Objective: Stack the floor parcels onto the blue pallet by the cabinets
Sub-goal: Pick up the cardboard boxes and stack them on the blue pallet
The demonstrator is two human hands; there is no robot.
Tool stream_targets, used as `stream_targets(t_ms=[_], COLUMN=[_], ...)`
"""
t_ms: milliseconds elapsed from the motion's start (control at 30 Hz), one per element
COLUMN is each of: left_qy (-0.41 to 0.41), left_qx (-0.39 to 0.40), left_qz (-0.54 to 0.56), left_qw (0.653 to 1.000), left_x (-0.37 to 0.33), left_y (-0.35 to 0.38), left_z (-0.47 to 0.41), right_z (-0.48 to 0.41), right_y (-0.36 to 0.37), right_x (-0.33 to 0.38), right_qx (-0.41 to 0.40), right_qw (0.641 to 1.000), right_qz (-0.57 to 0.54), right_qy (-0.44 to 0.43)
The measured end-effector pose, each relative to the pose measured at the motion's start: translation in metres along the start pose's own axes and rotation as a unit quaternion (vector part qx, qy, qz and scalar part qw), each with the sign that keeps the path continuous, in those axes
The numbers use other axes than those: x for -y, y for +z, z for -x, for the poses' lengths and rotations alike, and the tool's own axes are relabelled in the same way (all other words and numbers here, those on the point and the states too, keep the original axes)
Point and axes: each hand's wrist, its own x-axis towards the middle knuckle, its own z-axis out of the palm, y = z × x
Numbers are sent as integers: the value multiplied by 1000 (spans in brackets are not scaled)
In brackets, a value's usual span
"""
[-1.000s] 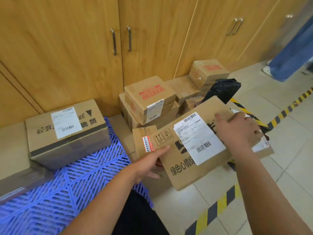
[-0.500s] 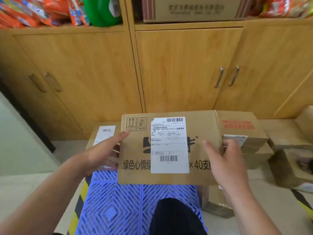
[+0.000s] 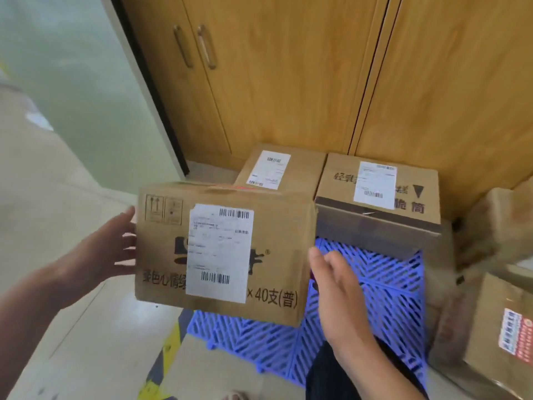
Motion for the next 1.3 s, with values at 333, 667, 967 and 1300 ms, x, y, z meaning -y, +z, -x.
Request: stream_targets(t_ms=[333, 667, 967, 1300], left_qy=[-167, -78, -57, -107], left_qx=[26, 94, 155, 77], left_qz=[52, -6, -160, -172], left_qw=[984, 992, 973, 976], left_x=[146, 123, 84, 65], left_y=[30, 61, 187, 170], left_z=[-63, -117, -134, -142], right_z=[-35, -65, -85, -83], right_y=[67, 77, -9, -27], right_x=[-78, -95, -89, -93], right_qx=[95, -47, -269, -104], right_qw=[931, 954, 913, 940], right_qz=[-73, -146, -92, -155], right_qy=[344, 259, 291, 285])
